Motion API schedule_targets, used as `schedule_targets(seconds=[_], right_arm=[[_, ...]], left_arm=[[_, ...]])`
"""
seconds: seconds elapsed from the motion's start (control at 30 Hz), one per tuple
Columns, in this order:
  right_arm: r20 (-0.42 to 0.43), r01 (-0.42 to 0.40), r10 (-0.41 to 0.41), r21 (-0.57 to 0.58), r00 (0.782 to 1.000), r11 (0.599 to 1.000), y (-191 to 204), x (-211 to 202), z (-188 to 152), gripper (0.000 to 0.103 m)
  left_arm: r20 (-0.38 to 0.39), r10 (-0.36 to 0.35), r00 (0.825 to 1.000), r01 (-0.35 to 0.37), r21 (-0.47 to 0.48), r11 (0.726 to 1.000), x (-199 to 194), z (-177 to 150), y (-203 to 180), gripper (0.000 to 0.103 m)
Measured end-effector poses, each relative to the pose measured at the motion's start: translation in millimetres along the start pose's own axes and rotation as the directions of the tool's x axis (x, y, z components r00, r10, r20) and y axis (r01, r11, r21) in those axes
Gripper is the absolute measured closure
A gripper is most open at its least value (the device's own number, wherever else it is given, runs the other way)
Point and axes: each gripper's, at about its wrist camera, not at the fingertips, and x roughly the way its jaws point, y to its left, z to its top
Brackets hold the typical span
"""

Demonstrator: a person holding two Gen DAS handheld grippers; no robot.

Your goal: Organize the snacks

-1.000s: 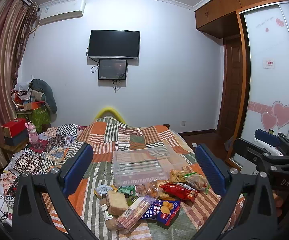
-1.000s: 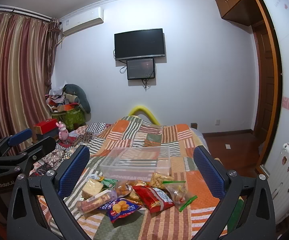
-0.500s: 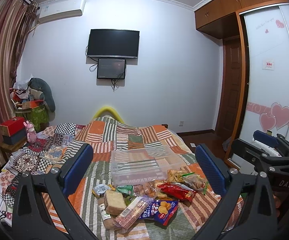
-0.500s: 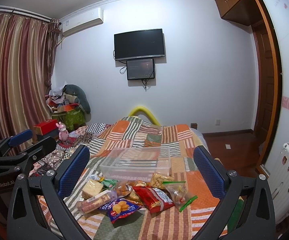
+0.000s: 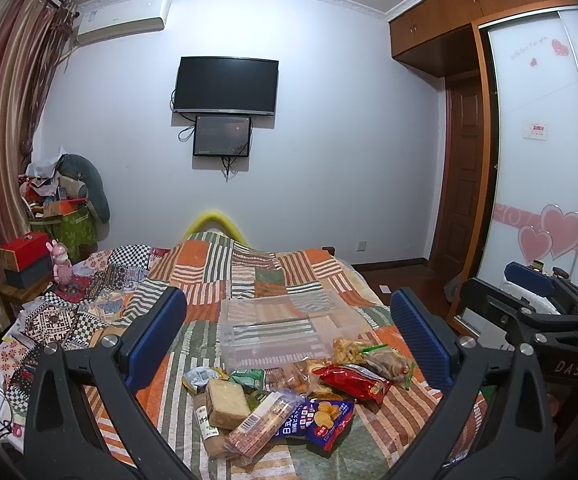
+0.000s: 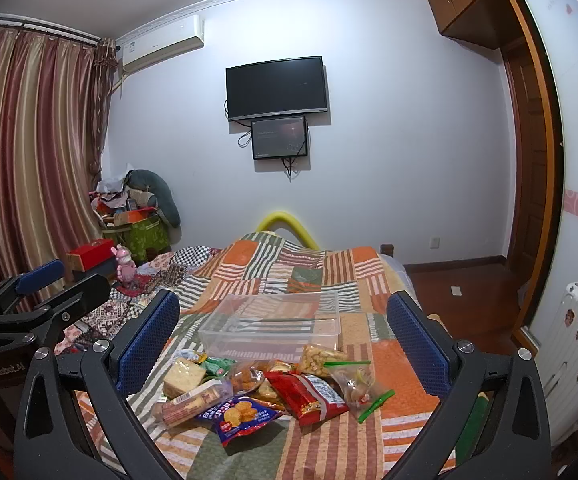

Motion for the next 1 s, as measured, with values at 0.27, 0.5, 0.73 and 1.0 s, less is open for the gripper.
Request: schedule_targets(seconds=[0.27, 0.5, 0.73, 1.0], right_arm=[[-0.010, -0.008, 0.008, 0.016, 1.000, 1.000, -5, 5, -6, 0.000], [-0.078, -0.024, 0.026, 0.031, 0.997, 0.999, -16, 24, -17, 0.013], [-0.157, -0.002, 0.005, 0.022, 0.988, 1.000, -30, 41, -36, 0.015], [-0.289, 0.027, -0.014, 0.042, 0.957, 0.999, -52, 68, -57, 0.019]], left_arm=[[-0.026, -0.017, 1.000, 0.016, -0.025, 1.000, 9, -5, 6, 0.000], [-0.059, -0.002, 0.998, 0.002, 0.013, 1.000, 22, -17, 12, 0.009], [-0.181, 0.035, 0.983, -0.026, 0.054, 0.998, 52, -41, 31, 0.019], [-0.364, -0.009, 0.931, 0.019, 0.026, 0.999, 93, -73, 63, 0.025]])
